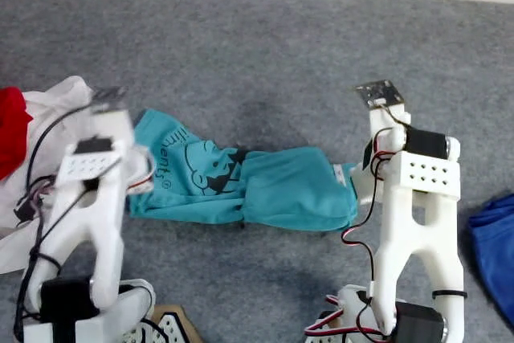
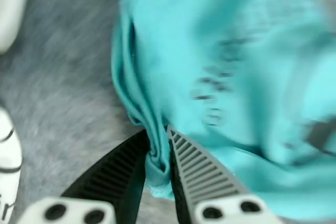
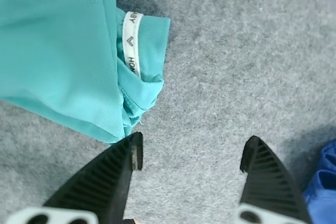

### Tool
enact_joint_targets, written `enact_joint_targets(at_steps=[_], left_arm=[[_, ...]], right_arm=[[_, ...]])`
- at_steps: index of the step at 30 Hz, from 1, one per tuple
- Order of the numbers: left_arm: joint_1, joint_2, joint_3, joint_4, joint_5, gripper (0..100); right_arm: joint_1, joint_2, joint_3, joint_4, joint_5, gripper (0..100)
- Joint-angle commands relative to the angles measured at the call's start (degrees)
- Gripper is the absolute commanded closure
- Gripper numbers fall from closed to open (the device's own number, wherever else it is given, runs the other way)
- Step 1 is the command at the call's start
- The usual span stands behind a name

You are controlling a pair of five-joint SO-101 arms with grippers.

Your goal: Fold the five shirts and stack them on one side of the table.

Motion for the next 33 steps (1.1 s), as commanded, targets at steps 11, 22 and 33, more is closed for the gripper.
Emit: enact_joint_targets(at_steps=[11,22,33], left_arm=[[31.34,-0.66,-22.99,10.81,4.13,98],[51.03,-0.57,-28.88,9.93,10.37,98],[59.65,16.22,-33.63,6.59,10.46,98]], right_arm=[[5.05,-11.12,-0.04,-0.75,-1.49,69.9],[11.47,-11.56,3.47,-5.23,-0.97,69.9],[13.32,-11.03,6.46,-8.84,0.18,69.9]])
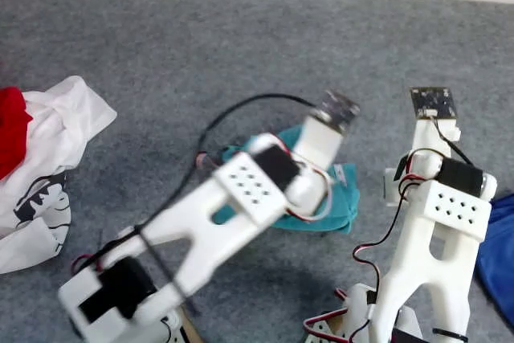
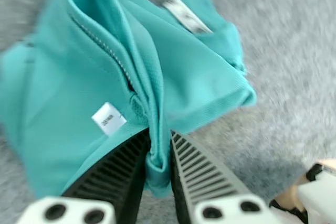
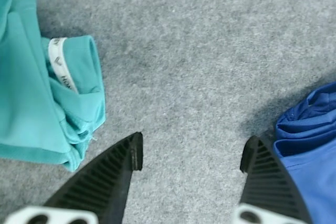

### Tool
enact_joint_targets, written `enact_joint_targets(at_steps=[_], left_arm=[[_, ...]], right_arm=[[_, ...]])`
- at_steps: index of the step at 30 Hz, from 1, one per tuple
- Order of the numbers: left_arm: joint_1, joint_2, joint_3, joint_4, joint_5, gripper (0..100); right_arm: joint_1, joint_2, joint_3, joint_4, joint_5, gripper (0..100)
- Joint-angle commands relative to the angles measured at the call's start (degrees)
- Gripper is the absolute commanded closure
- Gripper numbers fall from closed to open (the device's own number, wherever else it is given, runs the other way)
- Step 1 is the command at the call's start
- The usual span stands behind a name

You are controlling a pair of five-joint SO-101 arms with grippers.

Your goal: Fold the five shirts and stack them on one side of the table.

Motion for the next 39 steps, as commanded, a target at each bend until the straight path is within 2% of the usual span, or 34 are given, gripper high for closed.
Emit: enact_joint_targets(at_steps=[1,5,13,17,26,31,35,39], left_arm=[[5.14,2.42,-5.93,-1.05,0.44,98],[7.78,4.97,-11.56,-1.05,0.53,98],[8.75,15.25,-16.75,-1.05,0.44,98],[9.45,18.15,-16.84,-4.57,0.62,98],[12.26,11.38,-16.66,-4.66,0.7,76],[11.82,7.52,-16.75,-4.48,0.35,73],[6.2,0.22,-16.84,-1.67,0.35,73],[-8.4,-7.34,-16.04,4.92,0.62,73]], right_arm=[[0.75,-1.36,-0.22,-1.19,0.88,69.9],[0.75,-1.36,-0.22,-1.19,0.88,69.9],[0.75,-1.36,-0.22,-1.19,0.97,69.9],[0.75,-1.36,-0.22,-1.19,0.97,69.9],[0.75,-1.45,-0.4,-1.19,0.97,69.9],[0.75,-1.54,-0.31,-0.92,0.97,69.9],[-0.57,-1.89,-0.4,-0.75,0.26,69.9],[-7.34,-1.98,-1.01,-1.27,-6.59,69.9]])
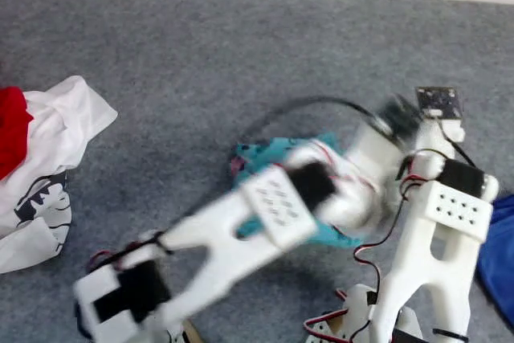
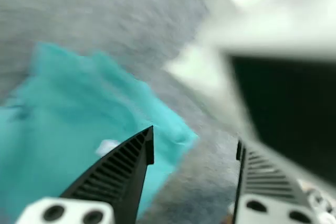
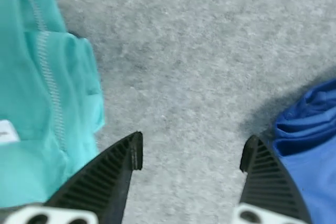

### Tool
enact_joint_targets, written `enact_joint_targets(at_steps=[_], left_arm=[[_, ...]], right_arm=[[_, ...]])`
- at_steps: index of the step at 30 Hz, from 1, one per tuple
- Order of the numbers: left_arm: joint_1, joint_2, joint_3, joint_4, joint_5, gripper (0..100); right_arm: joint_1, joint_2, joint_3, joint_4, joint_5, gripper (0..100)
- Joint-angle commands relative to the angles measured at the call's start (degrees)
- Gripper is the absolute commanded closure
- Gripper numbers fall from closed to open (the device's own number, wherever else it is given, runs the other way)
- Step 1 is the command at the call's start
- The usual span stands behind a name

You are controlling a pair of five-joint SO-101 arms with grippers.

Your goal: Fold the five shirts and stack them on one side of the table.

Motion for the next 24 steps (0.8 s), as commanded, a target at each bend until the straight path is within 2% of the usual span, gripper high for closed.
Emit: enact_joint_targets(at_steps=[1,5,8,11,19,22,24], left_arm=[[-14.81,-7.6,-0.31,5.89,0.7,73],[-23.43,-9.19,7.43,7.82,0.7,73],[-25.8,-9.45,14.11,3.43,0.7,73],[-27.3,-9.45,19.74,-2.29,0.7,73],[-27.47,-9.1,31.87,-18.64,0.79,73],[-27.3,-9.1,33.63,-21.45,1.14,73],[-27.56,-9.01,34.33,-22.59,4.48,73]], right_arm=[[-7.16,-1.89,-1.27,-1.27,-5.01,69.9],[-17.89,-1.19,-2.68,-3.65,-10.81,69.9],[-25.01,-1.19,-2.95,-5.67,-15.74,69.9],[-29.05,-1.19,-2.51,-9.98,-19.78,69.9],[-31.08,6.64,3.56,-22.99,-21.01,69.9],[-30.99,12.53,3.47,-25.71,-21.19,69.9],[-30.73,15.69,3.47,-28.62,-21.19,71.1]])
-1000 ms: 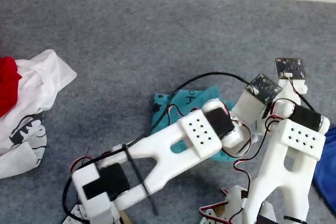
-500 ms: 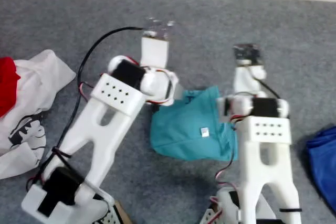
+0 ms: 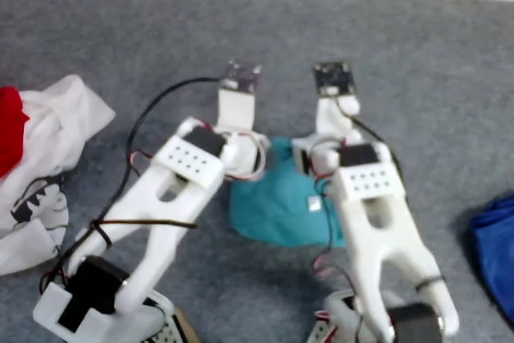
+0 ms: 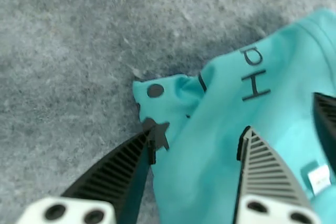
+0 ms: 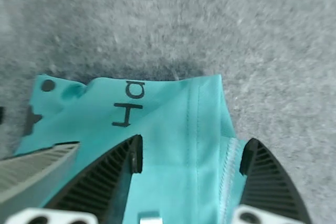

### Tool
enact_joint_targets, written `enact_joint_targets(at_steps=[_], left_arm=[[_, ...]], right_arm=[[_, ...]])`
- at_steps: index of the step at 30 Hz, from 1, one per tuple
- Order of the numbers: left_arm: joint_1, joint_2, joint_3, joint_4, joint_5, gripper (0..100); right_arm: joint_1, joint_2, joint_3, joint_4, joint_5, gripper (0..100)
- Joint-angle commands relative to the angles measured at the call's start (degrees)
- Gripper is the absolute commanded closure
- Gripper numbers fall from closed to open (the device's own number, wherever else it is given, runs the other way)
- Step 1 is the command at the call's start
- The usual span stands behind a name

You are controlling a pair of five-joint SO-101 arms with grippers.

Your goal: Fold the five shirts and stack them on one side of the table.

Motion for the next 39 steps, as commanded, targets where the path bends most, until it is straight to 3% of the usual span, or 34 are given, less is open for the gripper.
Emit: enact_joint_targets(at_steps=[1,6,11,24,30,39], left_arm=[[-1.01,-1.98,0.57,-2.99,5.54,73],[-3.74,-1.98,2.07,-6.51,10.9,73],[-3.82,-1.89,2.68,-7.38,10.99,73],[-3.56,-1.8,3.12,-7.38,10.99,73],[-3.56,-1.8,3.12,-7.38,10.99,73],[-3.56,-1.8,3.12,-7.38,10.99,73]], right_arm=[[-0.13,4.18,-0.48,-4.53,-0.53,73.2],[0.31,5.23,-0.48,-7.43,-0.53,88.5],[1.63,5.23,-0.4,-7.25,-0.62,96.2],[10.77,5.23,-6.29,3.74,-0.62,96.7],[13.58,4.88,-6.81,3.91,-0.62,96.8],[18.77,-6.37,-4.7,5.93,-0.35,96.8]])
